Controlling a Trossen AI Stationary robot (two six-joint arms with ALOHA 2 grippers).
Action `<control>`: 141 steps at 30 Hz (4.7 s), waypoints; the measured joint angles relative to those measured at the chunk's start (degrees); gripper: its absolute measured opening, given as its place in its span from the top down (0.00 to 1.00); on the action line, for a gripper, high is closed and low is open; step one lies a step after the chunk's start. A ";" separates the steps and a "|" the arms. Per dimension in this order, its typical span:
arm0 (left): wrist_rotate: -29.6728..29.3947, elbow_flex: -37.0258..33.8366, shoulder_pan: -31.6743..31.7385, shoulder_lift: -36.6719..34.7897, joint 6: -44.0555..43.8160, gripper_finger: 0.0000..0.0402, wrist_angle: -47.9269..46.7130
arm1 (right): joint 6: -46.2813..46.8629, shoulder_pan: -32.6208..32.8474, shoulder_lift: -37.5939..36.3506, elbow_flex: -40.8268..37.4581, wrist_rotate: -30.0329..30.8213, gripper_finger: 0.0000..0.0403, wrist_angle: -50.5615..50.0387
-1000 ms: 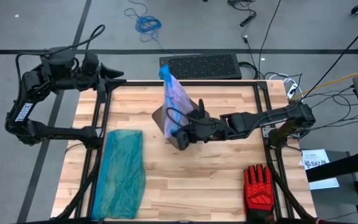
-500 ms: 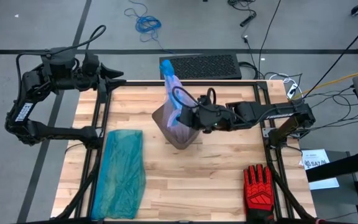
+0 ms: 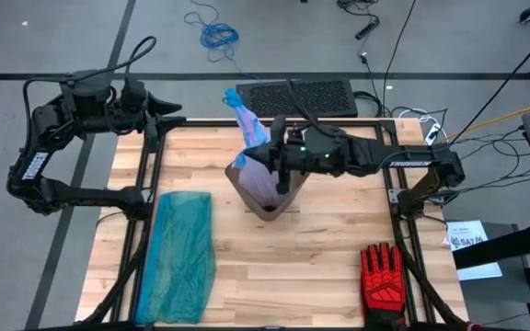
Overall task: Place trash/remove bag and relplace
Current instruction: Close the trash bag
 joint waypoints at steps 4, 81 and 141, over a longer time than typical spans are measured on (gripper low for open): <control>0.00 0.00 0.00 -0.07 0.00 0.53 -0.02 | 5.37 0.07 -1.23 2.00 -1.32 1.00 -5.57; -9.70 0.02 -0.05 -1.72 7.35 0.53 -6.84 | -177.92 18.54 17.98 13.99 38.33 0.80 -26.42; -7.58 0.02 -0.06 -1.42 2.99 0.53 -6.83 | -118.55 6.44 15.87 32.95 -2.30 1.00 -44.99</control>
